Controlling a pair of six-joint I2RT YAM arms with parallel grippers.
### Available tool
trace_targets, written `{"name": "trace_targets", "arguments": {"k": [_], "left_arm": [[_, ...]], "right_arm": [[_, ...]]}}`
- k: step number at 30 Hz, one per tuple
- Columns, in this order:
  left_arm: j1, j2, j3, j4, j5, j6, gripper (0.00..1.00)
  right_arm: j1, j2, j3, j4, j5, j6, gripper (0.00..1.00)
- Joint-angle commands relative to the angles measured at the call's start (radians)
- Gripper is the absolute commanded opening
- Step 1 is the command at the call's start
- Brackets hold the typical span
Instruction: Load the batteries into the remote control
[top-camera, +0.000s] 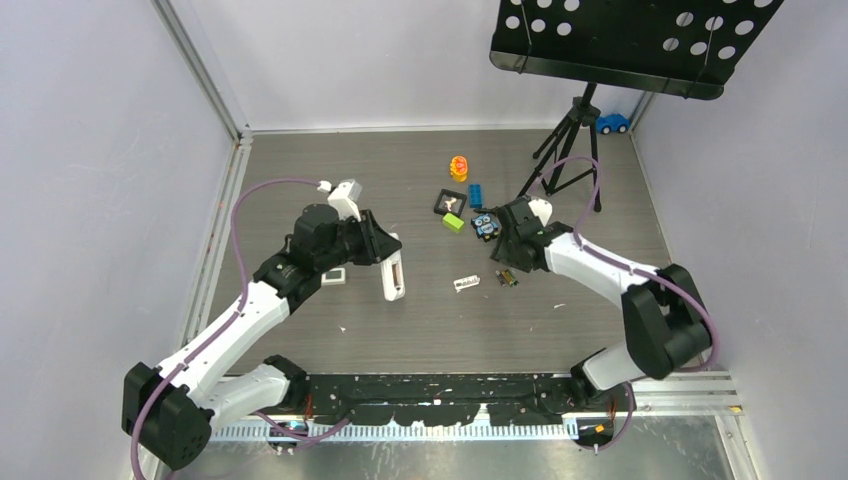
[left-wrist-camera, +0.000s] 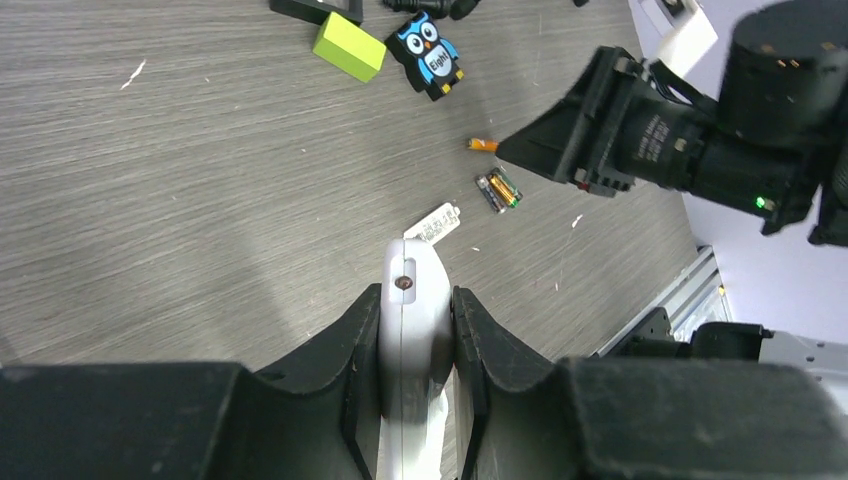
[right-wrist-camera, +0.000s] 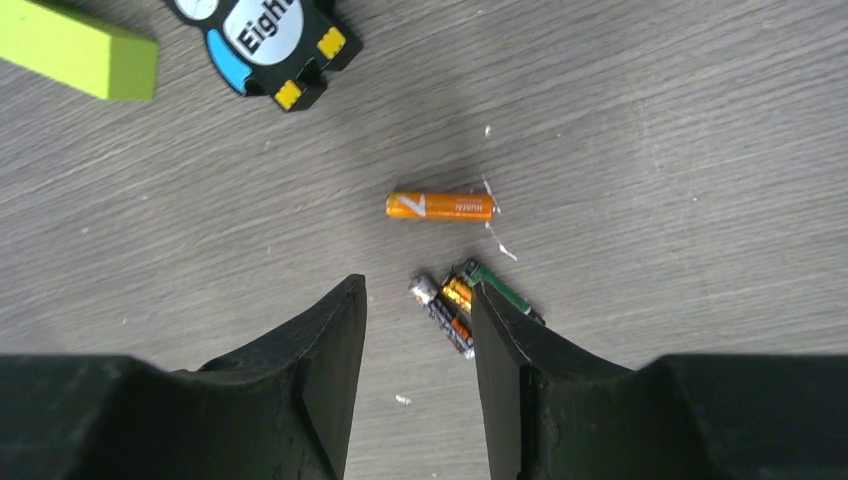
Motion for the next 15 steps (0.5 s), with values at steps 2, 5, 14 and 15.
{"name": "trace_targets", "arguments": {"k": [2, 5, 14, 15], "left_arm": [[0.001, 0.006, -0.008, 0.075, 0.068, 0.027, 0.0], [0.001, 0.012, -0.011, 0.079, 0.082, 0.03, 0.0], [0.001, 0.011, -0.015, 0.081, 0.089, 0.037, 0.0], [0.001, 0.013, -0.015, 0.082, 0.09, 0.038, 0.0]], "right_arm": [[-0.024, 0.073, 0.061, 0.028, -0.001, 0.028, 0.48], [-0.024, 0.093, 0.07, 0.025, -0.029, 0.026, 0.46], [-0.025, 0.052, 0.034, 0.001, -0.108, -0.055, 0.31], [-0.025, 0.056, 0.033, -0.002, -0.112, -0.065, 0.31]]}}
